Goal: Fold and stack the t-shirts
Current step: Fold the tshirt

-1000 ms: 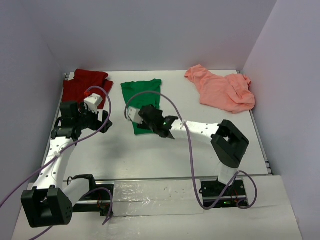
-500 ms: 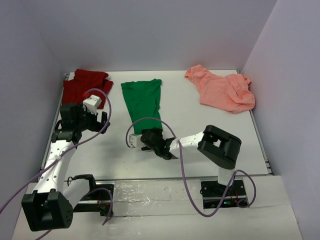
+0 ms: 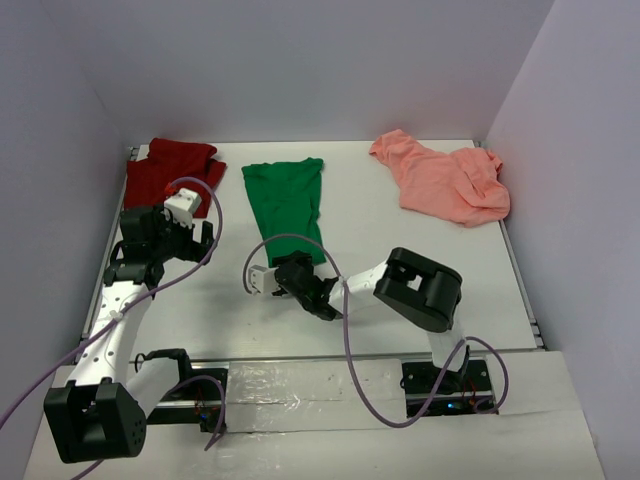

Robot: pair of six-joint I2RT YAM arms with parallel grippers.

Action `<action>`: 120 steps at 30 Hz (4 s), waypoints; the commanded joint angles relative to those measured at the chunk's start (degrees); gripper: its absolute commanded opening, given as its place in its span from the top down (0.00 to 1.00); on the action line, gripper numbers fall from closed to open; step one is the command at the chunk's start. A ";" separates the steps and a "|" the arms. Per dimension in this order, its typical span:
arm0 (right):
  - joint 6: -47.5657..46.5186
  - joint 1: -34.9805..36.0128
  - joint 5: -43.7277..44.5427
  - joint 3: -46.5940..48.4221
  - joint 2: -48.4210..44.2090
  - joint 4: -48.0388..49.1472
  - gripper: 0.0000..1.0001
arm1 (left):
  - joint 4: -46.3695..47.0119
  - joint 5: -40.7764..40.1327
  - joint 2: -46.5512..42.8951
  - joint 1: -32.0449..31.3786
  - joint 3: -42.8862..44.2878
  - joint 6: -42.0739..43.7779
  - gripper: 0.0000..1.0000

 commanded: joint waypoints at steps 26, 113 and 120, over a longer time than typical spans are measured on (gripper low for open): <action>14.96 5.41 -6.41 7.67 -11.12 -30.25 1.00 | 1.08 0.67 -3.50 0.26 0.34 0.94 0.02; 30.61 -14.27 -13.97 46.78 3.63 -43.82 1.00 | 0.73 11.47 0.36 0.26 1.83 1.38 0.06; 32.19 -14.45 -15.64 45.11 4.51 -44.26 1.00 | 8.44 20.35 15.55 0.18 8.85 -2.48 0.44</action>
